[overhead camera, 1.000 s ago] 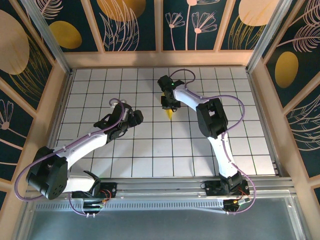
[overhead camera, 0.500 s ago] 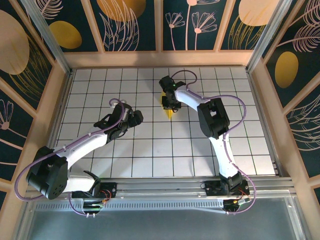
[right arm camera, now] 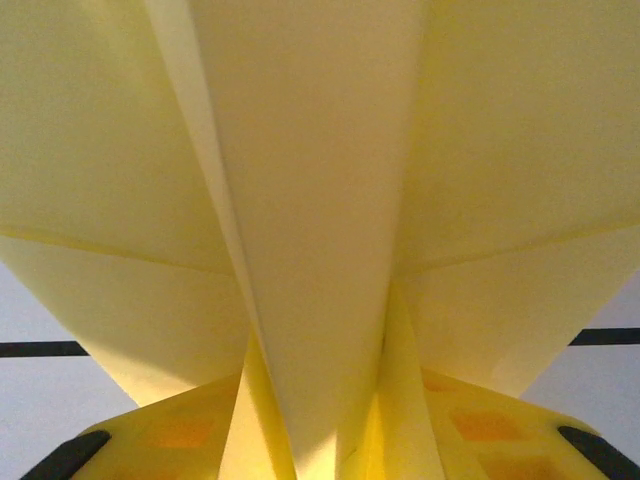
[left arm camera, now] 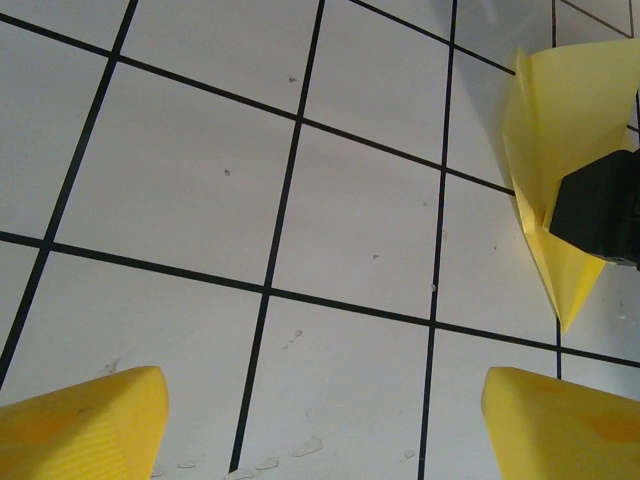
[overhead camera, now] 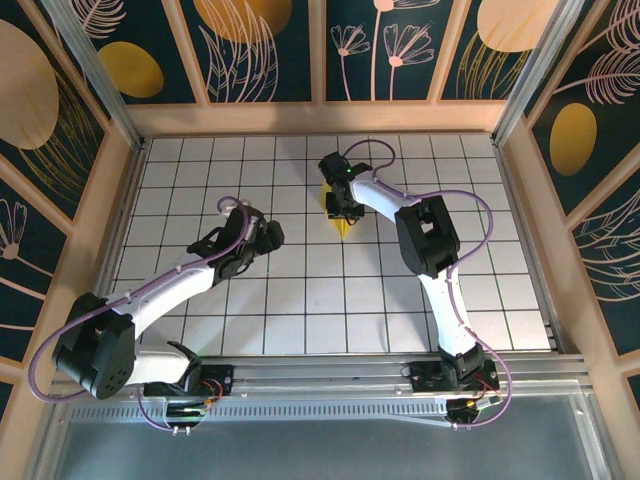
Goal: Fold a paper plane with a square sheet of paper (fold left side to right side)
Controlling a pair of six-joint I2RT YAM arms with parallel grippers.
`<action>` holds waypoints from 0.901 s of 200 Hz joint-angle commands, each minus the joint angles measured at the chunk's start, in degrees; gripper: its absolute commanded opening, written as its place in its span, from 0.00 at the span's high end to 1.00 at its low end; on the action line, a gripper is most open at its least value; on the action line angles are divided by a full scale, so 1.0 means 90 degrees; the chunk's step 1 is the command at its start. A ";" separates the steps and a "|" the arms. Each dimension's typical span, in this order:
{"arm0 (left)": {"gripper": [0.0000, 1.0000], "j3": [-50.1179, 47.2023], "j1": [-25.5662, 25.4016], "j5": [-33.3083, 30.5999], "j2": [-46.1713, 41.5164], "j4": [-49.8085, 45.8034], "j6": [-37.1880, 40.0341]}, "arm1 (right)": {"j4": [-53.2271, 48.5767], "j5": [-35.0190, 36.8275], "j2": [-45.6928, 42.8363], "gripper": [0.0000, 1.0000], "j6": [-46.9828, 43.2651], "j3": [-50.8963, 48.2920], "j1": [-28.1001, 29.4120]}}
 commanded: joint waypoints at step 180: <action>0.18 0.0579 0.0051 -0.0213 0.0033 -0.0378 0.0277 | -0.0425 0.0036 -0.0440 0.60 0.0168 0.0130 0.0069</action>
